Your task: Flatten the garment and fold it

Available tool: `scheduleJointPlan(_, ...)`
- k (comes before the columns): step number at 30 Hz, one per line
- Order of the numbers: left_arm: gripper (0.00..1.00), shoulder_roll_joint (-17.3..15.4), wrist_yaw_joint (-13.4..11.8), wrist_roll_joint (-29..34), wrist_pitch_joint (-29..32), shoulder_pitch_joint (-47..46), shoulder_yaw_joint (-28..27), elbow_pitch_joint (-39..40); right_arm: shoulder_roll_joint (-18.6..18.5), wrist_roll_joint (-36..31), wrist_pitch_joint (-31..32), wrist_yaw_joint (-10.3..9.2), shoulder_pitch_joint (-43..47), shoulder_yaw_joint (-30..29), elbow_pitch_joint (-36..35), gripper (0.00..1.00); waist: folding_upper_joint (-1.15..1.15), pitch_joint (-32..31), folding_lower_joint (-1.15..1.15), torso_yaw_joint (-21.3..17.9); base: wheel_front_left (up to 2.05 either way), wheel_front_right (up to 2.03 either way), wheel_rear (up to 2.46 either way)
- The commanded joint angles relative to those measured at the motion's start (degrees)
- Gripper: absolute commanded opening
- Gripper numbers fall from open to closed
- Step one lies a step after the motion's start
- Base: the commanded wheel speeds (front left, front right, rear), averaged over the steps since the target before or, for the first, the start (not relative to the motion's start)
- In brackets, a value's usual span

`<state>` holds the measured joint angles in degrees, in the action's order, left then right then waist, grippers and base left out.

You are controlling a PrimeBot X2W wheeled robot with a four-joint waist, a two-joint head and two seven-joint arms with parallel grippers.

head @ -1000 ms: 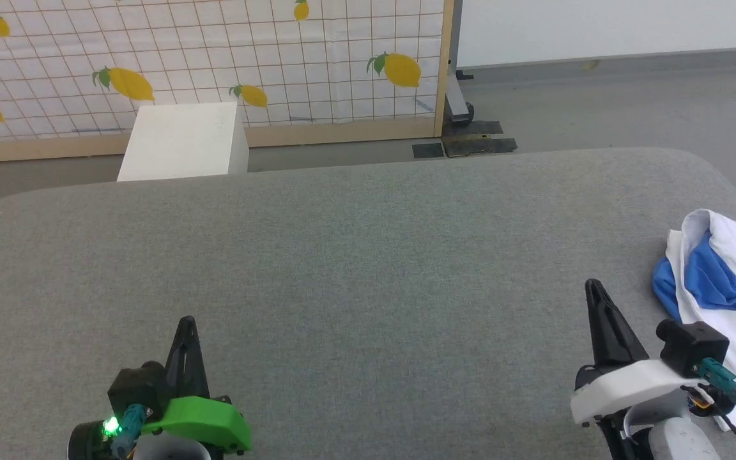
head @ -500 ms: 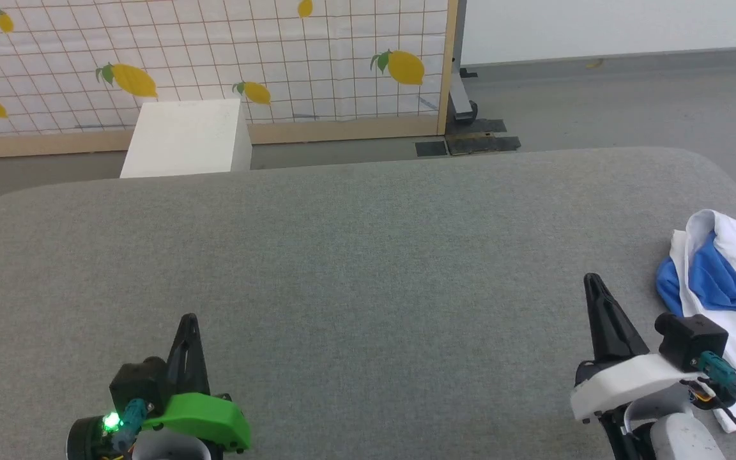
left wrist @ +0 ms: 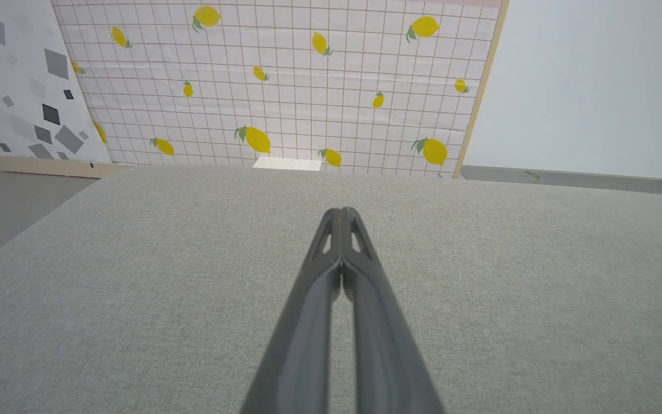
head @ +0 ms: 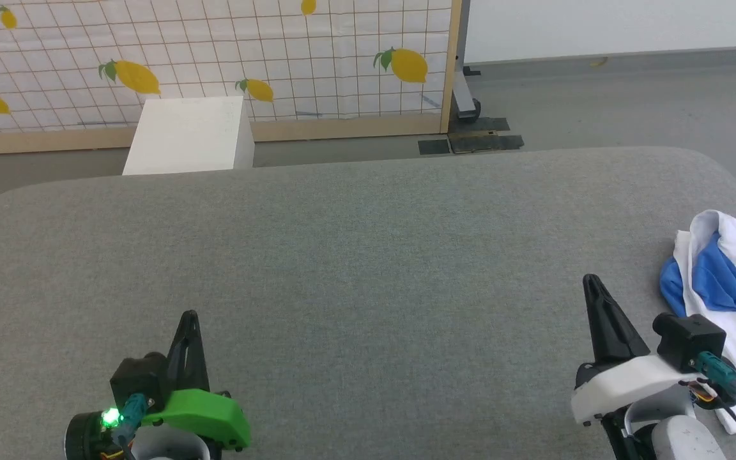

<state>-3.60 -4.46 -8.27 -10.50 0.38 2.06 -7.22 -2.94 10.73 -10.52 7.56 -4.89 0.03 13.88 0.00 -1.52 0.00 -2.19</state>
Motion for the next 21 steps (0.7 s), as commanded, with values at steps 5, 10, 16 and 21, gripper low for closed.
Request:
scheduleJointPlan(5, 0.0, 0.23, 0.69, 1.13, 0.9, -0.12, -0.33, 0.73, 0.02, -1.22, 0.89, -0.02, 0.92, -0.01, -1.38, 0.0, 0.0, 0.1, 0.0, 0.15, 0.0, 0.0, 0.0)
scheduleJointPlan(10, 0.0, 0.26, 0.91, 1.56, 1.48, -0.13, -0.44, 1.12, 0.02, -1.79, 1.46, -0.03, 1.16, -0.01, -2.13, 0.0, 0.0, 0.19, 0.0, 0.27, 0.0, 0.0, 0.0)
scheduleJointPlan(16, 0.0, 0.3, 1.17, 2.06, 2.15, -0.15, -0.56, 1.57, 0.03, -2.46, 2.14, -0.03, 1.44, -0.01, -3.0, 0.0, 0.0, 0.29, 0.0, 0.41, 0.0, 0.0, 0.0)
scheduleJointPlan(21, 0.0, 0.33, 1.4, 2.48, 2.72, -0.17, -0.66, 1.96, 0.03, -3.02, 2.71, -0.03, 1.67, -0.01, -3.75, 0.0, 0.0, 0.37, 0.0, 0.54, 0.0, 0.0, 0.0)
